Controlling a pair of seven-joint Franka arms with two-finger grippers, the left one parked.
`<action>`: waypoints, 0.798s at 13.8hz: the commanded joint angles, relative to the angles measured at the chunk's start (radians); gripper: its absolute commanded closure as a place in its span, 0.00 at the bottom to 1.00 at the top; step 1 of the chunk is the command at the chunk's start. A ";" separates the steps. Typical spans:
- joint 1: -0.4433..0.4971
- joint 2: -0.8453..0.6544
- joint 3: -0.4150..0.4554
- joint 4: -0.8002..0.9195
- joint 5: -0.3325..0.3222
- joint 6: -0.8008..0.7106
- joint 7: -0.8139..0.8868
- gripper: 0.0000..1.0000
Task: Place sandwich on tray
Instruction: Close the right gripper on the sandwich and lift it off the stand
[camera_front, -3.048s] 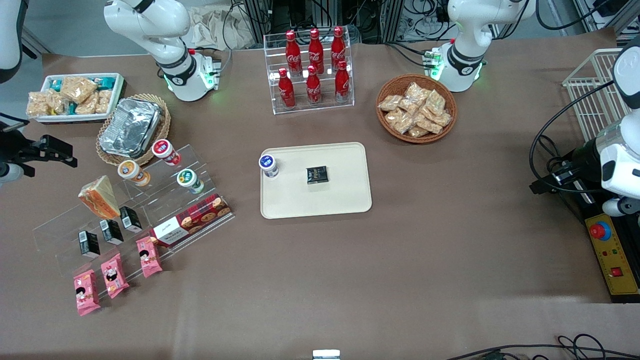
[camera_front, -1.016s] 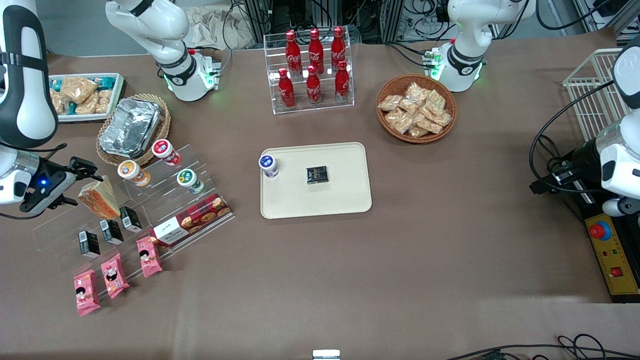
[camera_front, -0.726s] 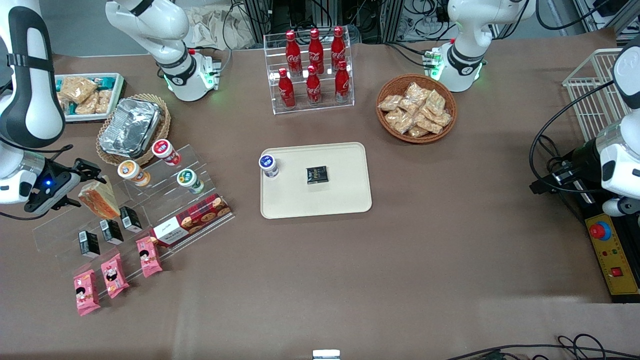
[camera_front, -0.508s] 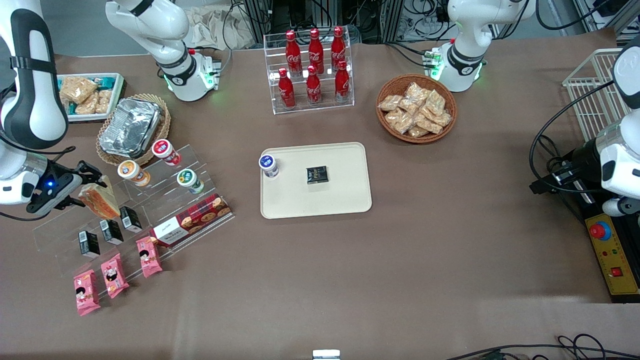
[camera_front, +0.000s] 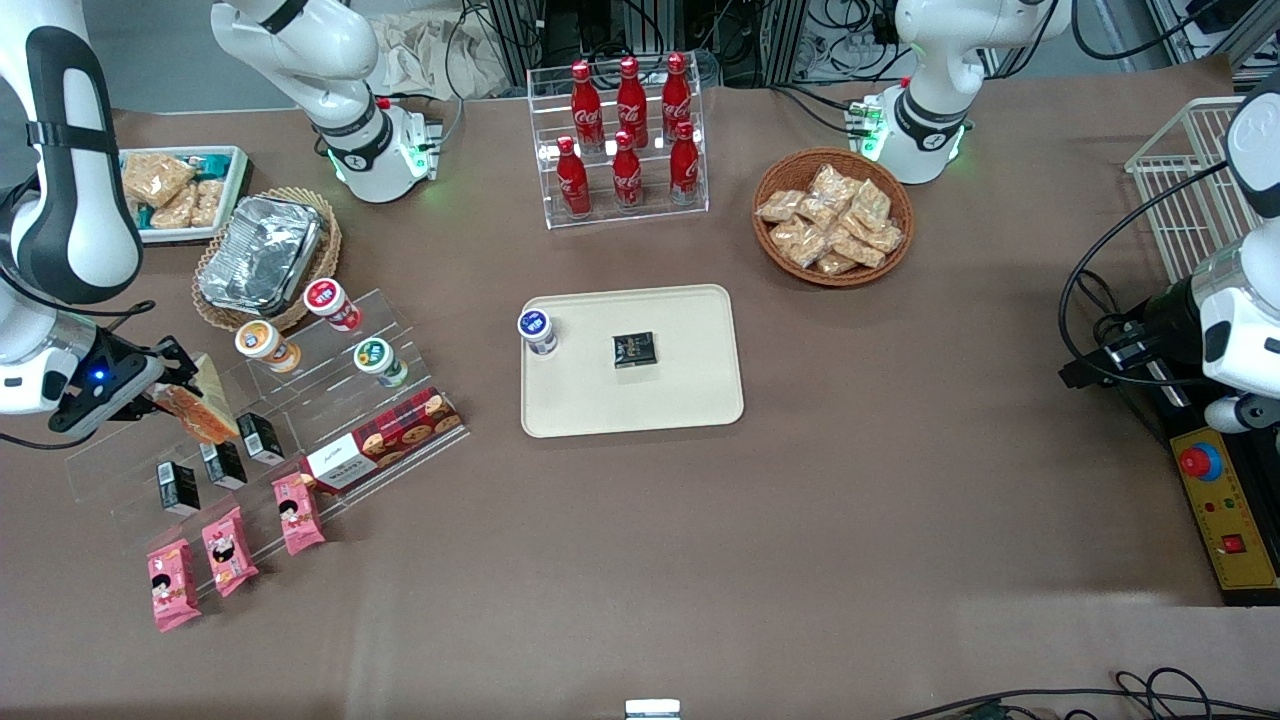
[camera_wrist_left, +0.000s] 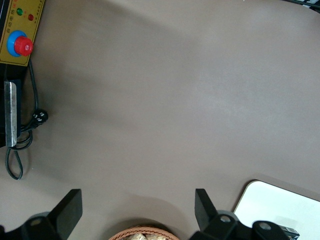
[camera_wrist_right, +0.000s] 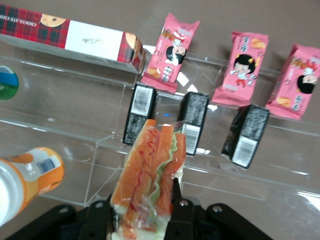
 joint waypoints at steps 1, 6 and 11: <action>0.006 -0.041 0.002 0.046 -0.015 -0.001 0.001 1.00; 0.073 -0.093 0.019 0.203 -0.043 -0.165 0.007 1.00; 0.311 -0.084 0.019 0.268 -0.086 -0.236 -0.001 1.00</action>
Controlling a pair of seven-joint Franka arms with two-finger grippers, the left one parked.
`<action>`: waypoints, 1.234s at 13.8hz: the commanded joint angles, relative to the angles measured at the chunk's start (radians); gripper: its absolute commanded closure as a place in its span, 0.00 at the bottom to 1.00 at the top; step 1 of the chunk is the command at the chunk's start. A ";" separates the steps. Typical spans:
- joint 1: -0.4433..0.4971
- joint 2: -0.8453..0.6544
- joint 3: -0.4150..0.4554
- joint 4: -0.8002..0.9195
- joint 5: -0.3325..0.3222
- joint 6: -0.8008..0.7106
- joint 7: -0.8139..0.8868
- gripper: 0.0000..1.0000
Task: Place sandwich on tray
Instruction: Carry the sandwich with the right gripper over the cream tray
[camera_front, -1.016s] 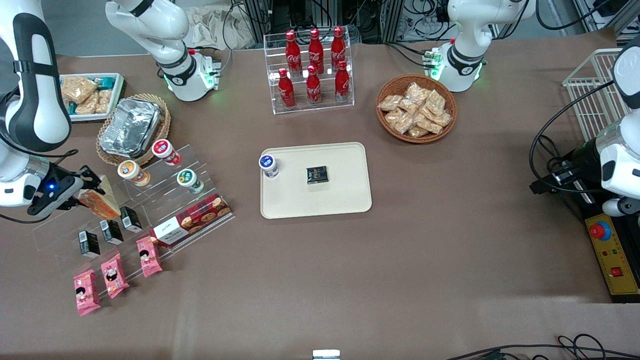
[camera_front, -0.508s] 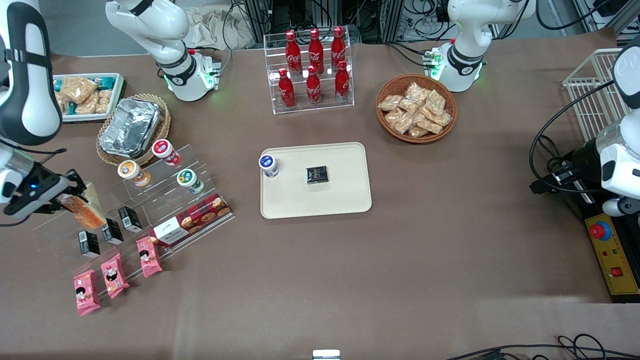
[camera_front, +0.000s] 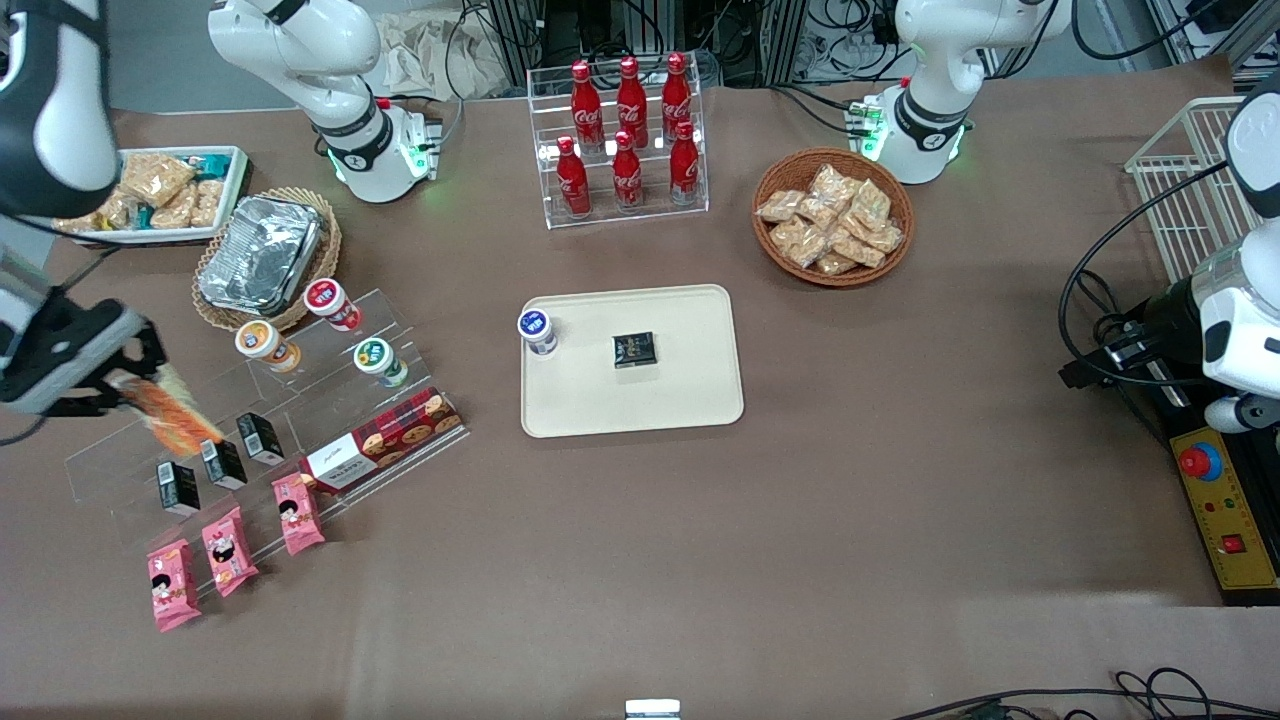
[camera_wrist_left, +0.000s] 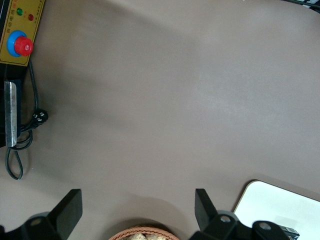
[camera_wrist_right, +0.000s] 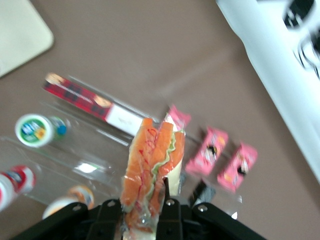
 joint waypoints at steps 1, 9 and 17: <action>0.144 0.028 -0.006 0.029 -0.051 -0.057 0.001 1.00; 0.583 0.230 -0.006 0.049 -0.101 0.104 0.114 1.00; 0.783 0.495 -0.006 0.041 -0.150 0.417 0.068 1.00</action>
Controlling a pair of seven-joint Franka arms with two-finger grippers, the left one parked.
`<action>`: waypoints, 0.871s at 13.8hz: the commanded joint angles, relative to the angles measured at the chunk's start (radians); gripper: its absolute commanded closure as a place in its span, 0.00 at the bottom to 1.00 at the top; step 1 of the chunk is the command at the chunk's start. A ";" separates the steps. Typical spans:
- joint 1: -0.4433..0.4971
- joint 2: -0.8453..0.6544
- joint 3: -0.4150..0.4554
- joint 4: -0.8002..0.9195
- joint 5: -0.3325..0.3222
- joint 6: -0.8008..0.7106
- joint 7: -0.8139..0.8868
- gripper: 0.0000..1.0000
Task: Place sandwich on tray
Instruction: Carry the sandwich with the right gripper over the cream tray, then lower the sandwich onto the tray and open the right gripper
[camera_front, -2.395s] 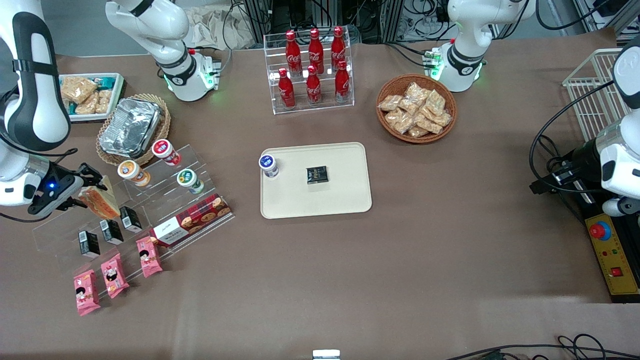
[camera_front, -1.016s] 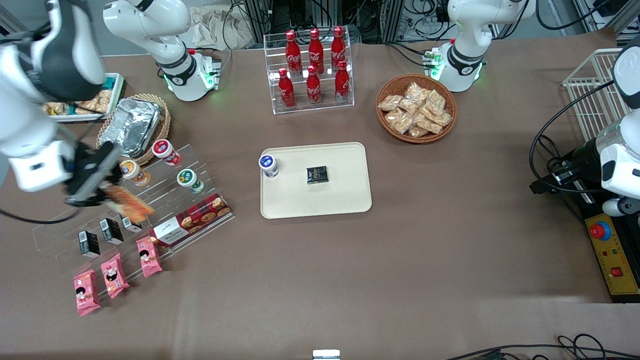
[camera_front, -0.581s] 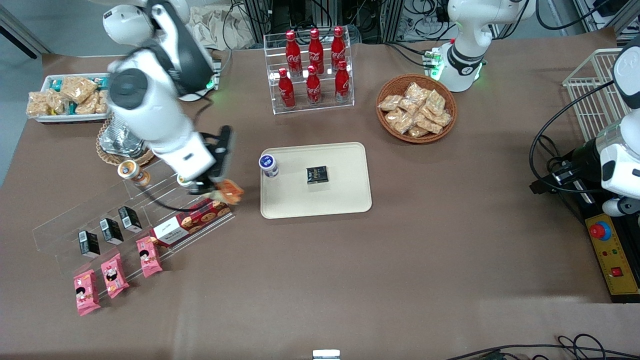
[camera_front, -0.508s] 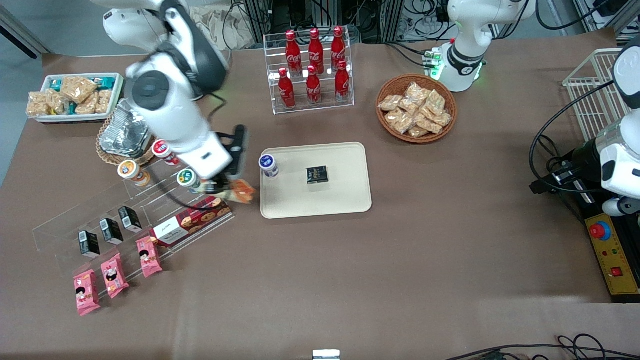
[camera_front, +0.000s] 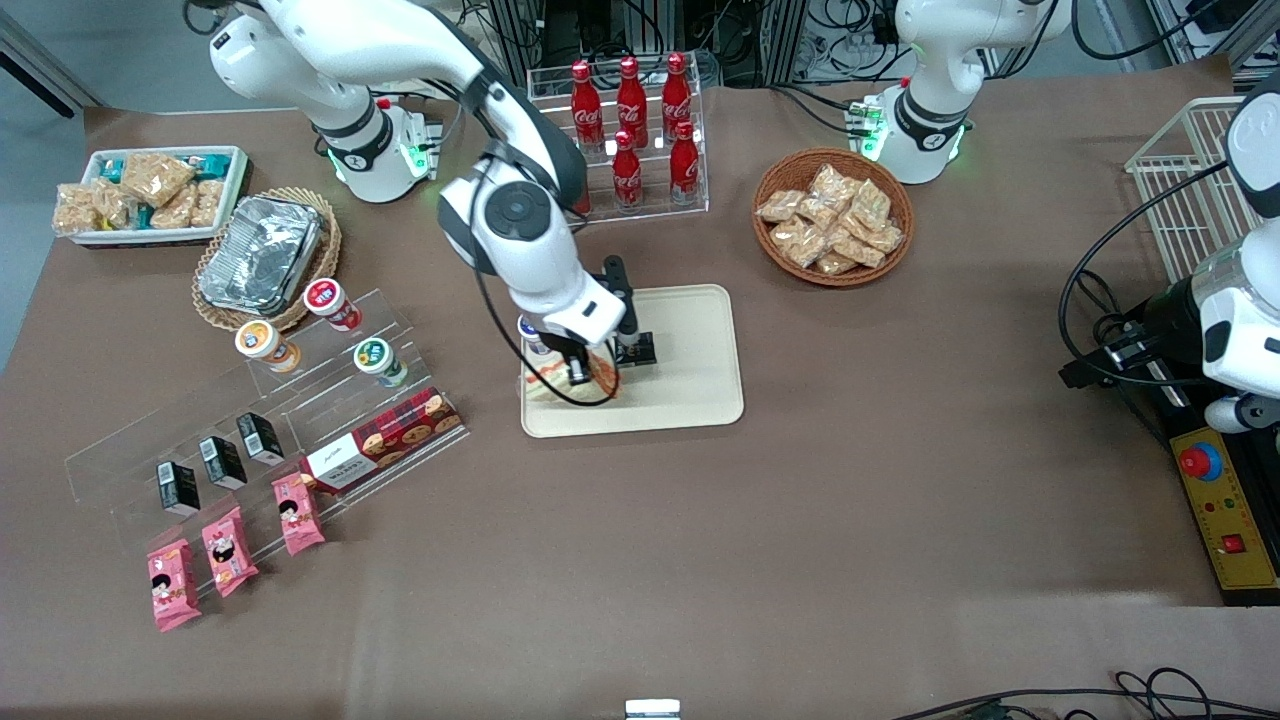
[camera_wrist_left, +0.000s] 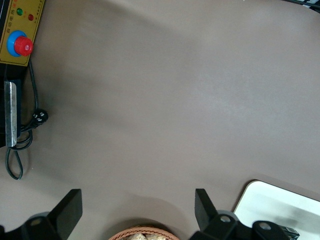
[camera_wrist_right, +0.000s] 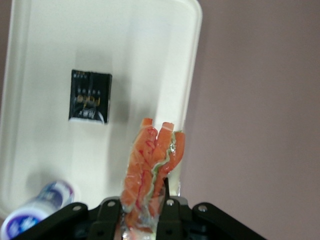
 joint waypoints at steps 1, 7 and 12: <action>0.031 0.081 -0.010 0.036 -0.022 0.063 -0.048 1.00; 0.037 0.181 -0.012 0.042 -0.038 0.227 -0.253 1.00; 0.037 0.210 -0.010 0.042 -0.013 0.251 -0.216 0.01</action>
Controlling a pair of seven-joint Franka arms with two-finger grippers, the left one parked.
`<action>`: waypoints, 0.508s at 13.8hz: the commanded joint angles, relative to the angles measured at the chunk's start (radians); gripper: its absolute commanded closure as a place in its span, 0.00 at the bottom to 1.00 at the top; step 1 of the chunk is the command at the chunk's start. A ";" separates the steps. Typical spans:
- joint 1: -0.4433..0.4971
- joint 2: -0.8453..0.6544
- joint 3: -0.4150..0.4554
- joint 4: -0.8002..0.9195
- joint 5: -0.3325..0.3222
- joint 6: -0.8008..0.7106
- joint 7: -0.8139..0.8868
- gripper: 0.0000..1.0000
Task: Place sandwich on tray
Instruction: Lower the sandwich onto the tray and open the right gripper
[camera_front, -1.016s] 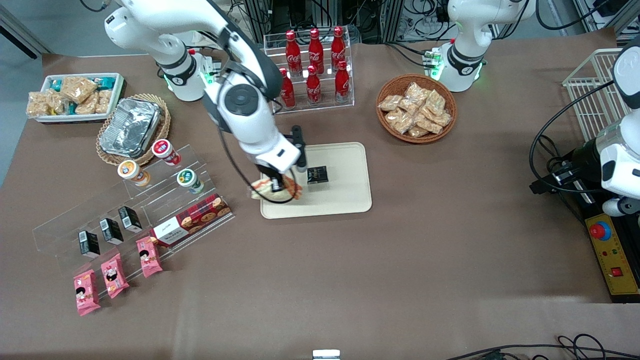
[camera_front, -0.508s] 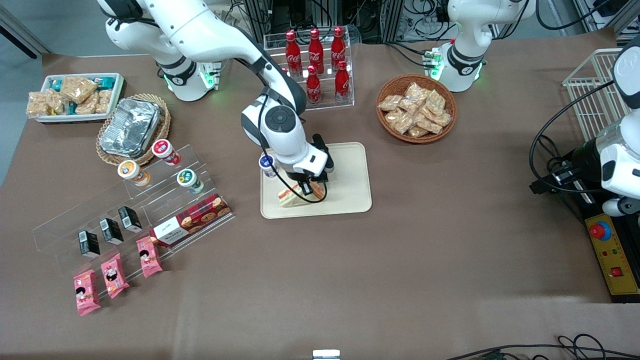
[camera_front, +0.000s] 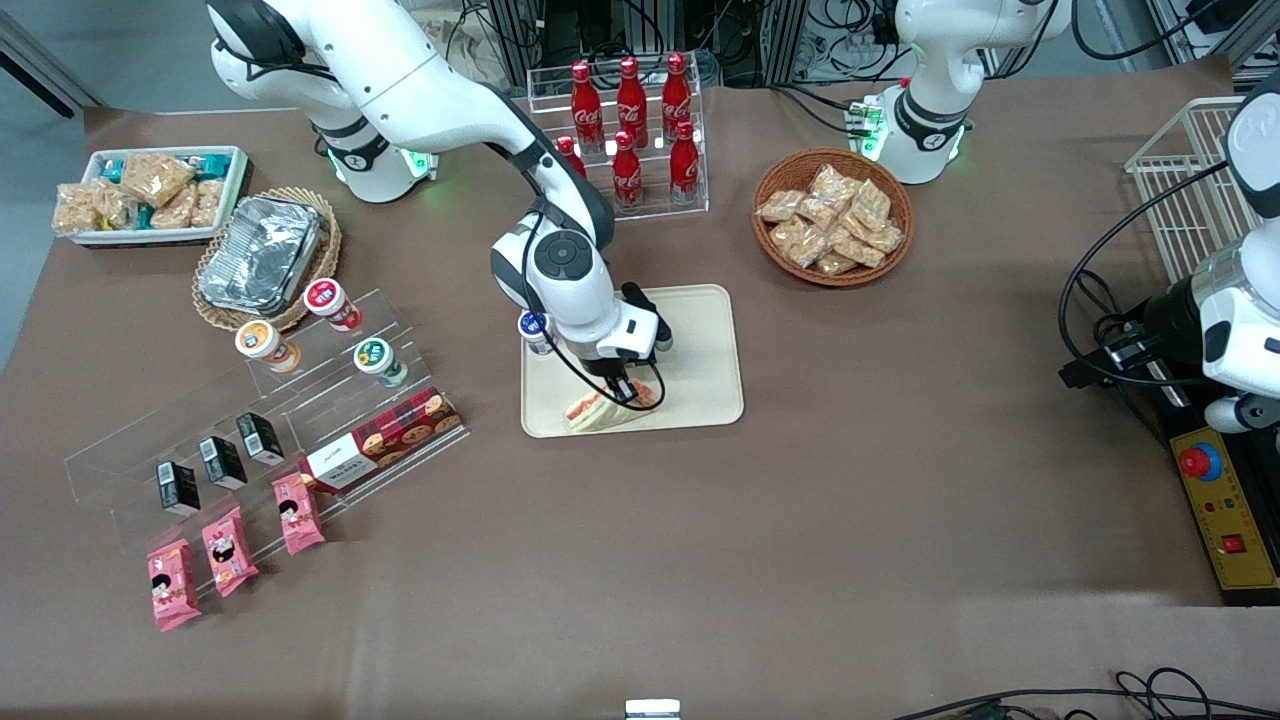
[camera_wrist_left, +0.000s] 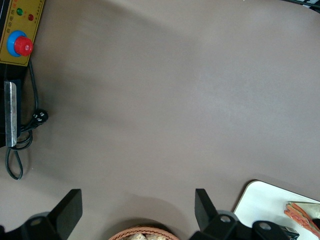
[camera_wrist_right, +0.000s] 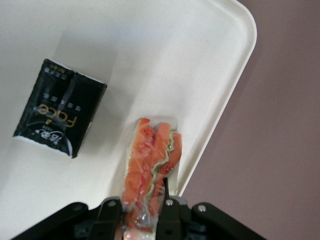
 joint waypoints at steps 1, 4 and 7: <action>0.003 0.028 -0.003 0.025 0.015 0.009 0.040 0.01; -0.012 0.000 -0.003 0.024 0.020 -0.014 0.080 0.01; -0.012 -0.084 -0.004 0.024 0.104 -0.129 0.103 0.01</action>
